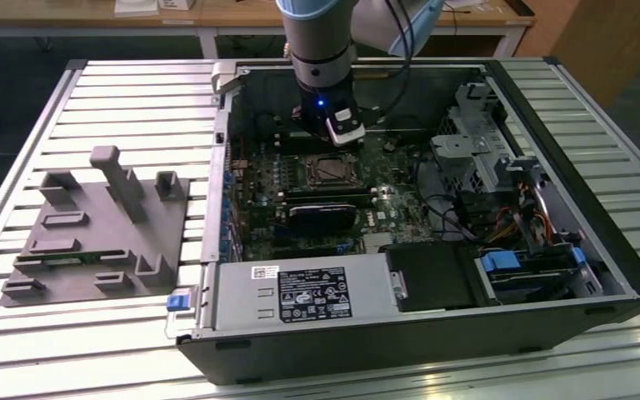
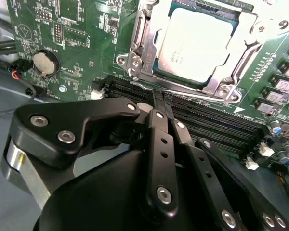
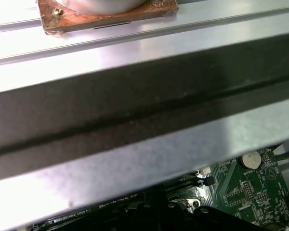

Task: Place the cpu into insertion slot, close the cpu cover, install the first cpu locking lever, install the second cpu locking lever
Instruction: 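Install the first cpu locking lever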

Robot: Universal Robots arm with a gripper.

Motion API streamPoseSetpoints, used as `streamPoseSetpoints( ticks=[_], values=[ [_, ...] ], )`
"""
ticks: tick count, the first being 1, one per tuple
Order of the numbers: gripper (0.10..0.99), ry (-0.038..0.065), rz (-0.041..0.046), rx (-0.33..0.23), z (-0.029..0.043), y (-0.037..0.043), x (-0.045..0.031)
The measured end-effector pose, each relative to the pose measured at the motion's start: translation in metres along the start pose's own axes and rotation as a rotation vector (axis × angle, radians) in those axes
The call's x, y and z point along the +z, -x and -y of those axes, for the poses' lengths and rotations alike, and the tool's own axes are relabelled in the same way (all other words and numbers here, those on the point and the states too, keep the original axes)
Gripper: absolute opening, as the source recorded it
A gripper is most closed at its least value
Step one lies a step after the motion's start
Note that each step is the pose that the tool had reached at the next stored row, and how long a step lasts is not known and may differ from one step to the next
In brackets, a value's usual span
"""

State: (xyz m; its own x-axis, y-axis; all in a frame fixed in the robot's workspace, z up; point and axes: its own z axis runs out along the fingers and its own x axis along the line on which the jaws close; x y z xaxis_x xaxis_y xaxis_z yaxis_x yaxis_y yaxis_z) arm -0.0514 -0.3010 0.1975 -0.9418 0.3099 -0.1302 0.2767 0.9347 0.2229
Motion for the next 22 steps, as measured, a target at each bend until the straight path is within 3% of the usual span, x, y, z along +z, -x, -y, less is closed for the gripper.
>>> streamPoseSetpoints(
  ticks=[17,19,22],
  values=[
    [0.106,-0.008,0.0158,0.058,0.0017,-0.002,0.0051],
    [0.106,-0.005,0.0146,0.059,0.0019,-0.0022,0.0053],
    [0.106,0.01,0.0101,0.062,0.0018,-0.0022,0.0055]
  ],
)
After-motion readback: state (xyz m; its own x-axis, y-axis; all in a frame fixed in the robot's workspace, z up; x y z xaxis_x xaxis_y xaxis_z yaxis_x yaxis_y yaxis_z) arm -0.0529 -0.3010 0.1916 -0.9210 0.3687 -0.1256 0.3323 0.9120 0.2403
